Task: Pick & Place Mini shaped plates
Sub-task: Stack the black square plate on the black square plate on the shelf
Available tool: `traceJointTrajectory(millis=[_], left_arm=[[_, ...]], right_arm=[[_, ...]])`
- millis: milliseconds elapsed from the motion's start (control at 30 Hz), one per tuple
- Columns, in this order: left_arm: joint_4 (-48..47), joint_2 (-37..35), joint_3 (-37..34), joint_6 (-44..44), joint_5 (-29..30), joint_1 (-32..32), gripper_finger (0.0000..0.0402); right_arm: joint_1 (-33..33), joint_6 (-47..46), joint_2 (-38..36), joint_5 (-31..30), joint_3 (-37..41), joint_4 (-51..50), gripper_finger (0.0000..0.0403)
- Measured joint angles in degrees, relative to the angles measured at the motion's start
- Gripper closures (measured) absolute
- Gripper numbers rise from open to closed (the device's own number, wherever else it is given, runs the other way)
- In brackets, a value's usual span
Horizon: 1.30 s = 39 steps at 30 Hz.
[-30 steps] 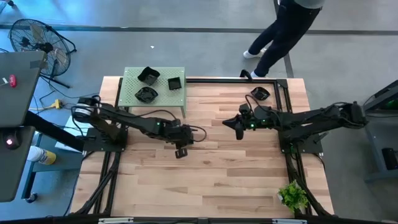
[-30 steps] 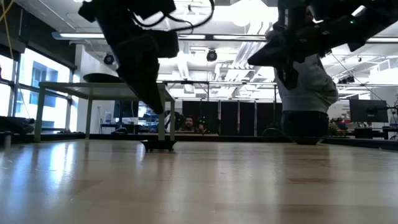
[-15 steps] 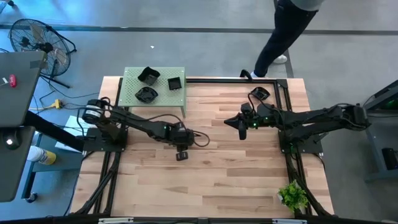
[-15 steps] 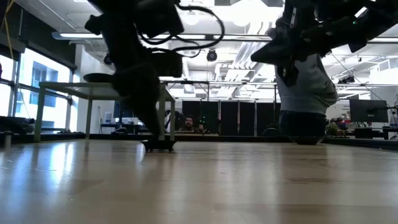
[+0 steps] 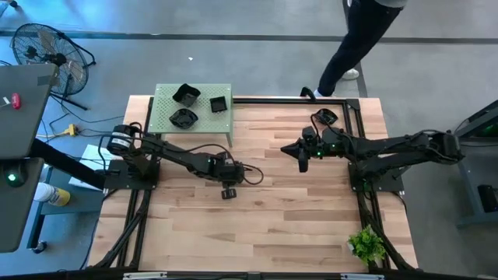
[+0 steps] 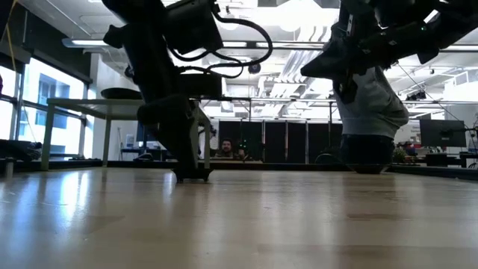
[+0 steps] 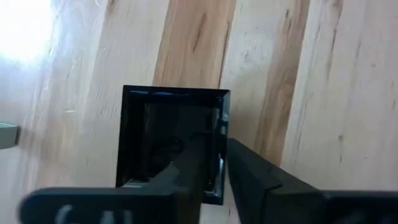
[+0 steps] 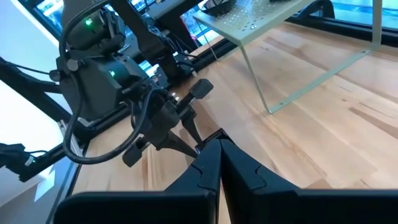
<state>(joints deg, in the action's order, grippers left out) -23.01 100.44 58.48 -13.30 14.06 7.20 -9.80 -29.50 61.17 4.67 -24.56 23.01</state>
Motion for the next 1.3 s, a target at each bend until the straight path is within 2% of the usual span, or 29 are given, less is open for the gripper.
traceJointTrajectory(millis=[167,400,700,933,1133,1300], left_arm=[[0.00,0.00,0.00,0.01,-1.30,0.00,0.0393],[-3.16,-0.02,2.01,0.90,-1.91,0.00,0.0399],[-13.86,-0.02,17.07,9.70,-2.47,-0.07,0.0401],[-24.36,-0.07,30.37,16.42,3.09,-1.11,0.0401],[-32.26,-1.26,41.12,19.30,8.69,-5.43,0.0401],[-35.66,-6.11,42.88,21.75,11.35,-11.74,0.0401]], right_arm=[[0.00,0.44,0.00,-0.10,0.00,-0.02,0.0401],[0.02,1.07,0.00,-0.11,0.00,0.00,0.0400],[0.02,1.51,0.00,0.00,0.00,0.00,0.0401],[0.02,2.40,0.00,0.04,0.00,0.00,0.0399],[0.04,2.99,0.00,0.11,0.00,0.00,0.0399],[0.04,3.03,-0.01,0.14,-0.02,0.53,0.0397]])
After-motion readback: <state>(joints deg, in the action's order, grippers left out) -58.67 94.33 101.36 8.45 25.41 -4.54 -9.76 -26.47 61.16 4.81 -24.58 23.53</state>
